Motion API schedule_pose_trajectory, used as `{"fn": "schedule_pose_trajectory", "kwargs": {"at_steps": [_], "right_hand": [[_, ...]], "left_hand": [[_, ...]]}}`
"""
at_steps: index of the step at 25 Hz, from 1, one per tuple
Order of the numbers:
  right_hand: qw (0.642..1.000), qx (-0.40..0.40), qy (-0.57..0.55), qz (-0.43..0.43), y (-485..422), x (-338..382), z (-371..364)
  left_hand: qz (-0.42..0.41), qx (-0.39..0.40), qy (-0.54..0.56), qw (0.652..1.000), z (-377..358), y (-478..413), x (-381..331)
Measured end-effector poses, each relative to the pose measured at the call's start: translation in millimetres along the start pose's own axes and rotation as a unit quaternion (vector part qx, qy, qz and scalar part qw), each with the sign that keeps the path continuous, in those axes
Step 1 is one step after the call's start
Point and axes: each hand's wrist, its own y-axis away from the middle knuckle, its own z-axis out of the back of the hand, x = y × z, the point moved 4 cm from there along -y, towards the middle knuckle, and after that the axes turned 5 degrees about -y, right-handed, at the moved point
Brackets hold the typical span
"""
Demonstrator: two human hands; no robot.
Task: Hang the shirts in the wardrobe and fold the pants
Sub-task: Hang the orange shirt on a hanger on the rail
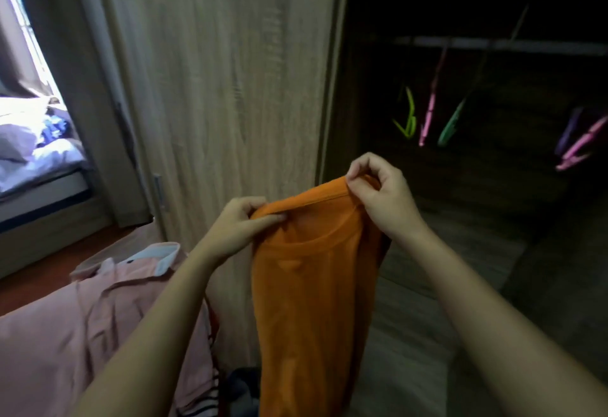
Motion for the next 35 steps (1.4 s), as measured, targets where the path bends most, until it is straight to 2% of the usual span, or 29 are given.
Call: {"fn": "schedule_pose_trajectory", "kwargs": {"at_steps": [2, 4, 5, 6, 7, 9, 11, 13, 15, 17, 18, 20, 21, 24, 27, 29, 32, 33, 35], "right_hand": [[0.997, 0.039, 0.067, -0.001, 9.1, -3.2, 23.4], [0.983, 0.085, 0.161, 0.014, 14.9, 0.9, 43.2], [0.972, 0.109, 0.206, 0.03, 18.4, 3.0, 51.4], [0.961, 0.123, 0.242, 0.046, 22.6, 4.2, 60.2], [0.954, 0.123, 0.266, 0.063, 27.4, 5.2, 72.3], [0.949, 0.106, 0.288, 0.078, 31.6, 8.5, 96.7], [0.938, 0.111, 0.322, 0.067, 30.8, 8.6, 115.5], [0.919, 0.163, 0.358, 0.039, 31.7, -1.0, 123.1], [0.906, 0.2, 0.372, -0.012, 38.6, -14.8, 127.6], [0.914, 0.173, 0.356, -0.087, 43.3, -23.6, 134.6], [0.916, 0.138, 0.358, -0.119, 42.8, -25.8, 138.4], [0.905, 0.058, 0.385, -0.17, 42.2, -31.1, 143.0], [0.9, 0.027, 0.391, -0.191, 43.5, -35.7, 143.8], [0.876, 0.011, 0.413, -0.248, 56.2, -54.1, 143.5], [0.875, -0.044, 0.418, -0.241, 63.7, -59.9, 153.9], [0.873, -0.085, 0.431, -0.213, 61.7, -58.9, 160.0], [0.871, -0.035, 0.433, -0.232, 53.3, -63.4, 149.2], [0.875, -0.025, 0.415, -0.247, 50.6, -66.6, 145.2], [0.887, -0.041, 0.385, -0.251, 42.2, -69.0, 146.4]], "left_hand": [[-0.032, -0.053, -0.057, 0.996, -2.5, -15.4, -19.1], [-0.053, -0.041, -0.138, 0.988, -21.6, -25.2, -35.5], [-0.054, -0.022, -0.136, 0.989, -32.6, -25.7, -39.9], [-0.054, -0.011, -0.086, 0.995, -37.8, -25.2, -43.9], [-0.061, -0.007, -0.015, 0.998, -37.9, -23.8, -52.1], [-0.11, -0.002, 0.006, 0.994, -33.1, -26.3, -63.2], [-0.129, 0.045, -0.15, 0.979, -41.3, -36.2, -64.9], [-0.139, 0.073, -0.29, 0.944, -59.0, -39.5, -57.0], [-0.138, 0.004, -0.282, 0.949, -63.6, -42.4, -57.9], [-0.138, -0.075, -0.247, 0.956, -60.1, -49.5, -59.4], [-0.133, -0.061, -0.276, 0.95, -64.4, -53.5, -58.5], [-0.084, 0.039, -0.334, 0.938, -83.9, -59.4, -50.3], [-0.07, 0.06, -0.334, 0.938, -92.0, -62.0, -47.0], [-0.076, -0.002, -0.29, 0.954, -97.0, -71.7, -55.0], [-0.075, -0.027, -0.299, 0.951, -89.7, -82.6, -57.9], [-0.091, 0.001, -0.317, 0.944, -89.8, -90.8, -59.8], [-0.053, 0.098, -0.336, 0.935, -100.0, -95.1, -61.8], [-0.041, 0.097, -0.323, 0.941, -102.2, -95.8, -62.4], [-0.048, 0.038, -0.295, 0.954, -96.4, -104.1, -67.4]]}}
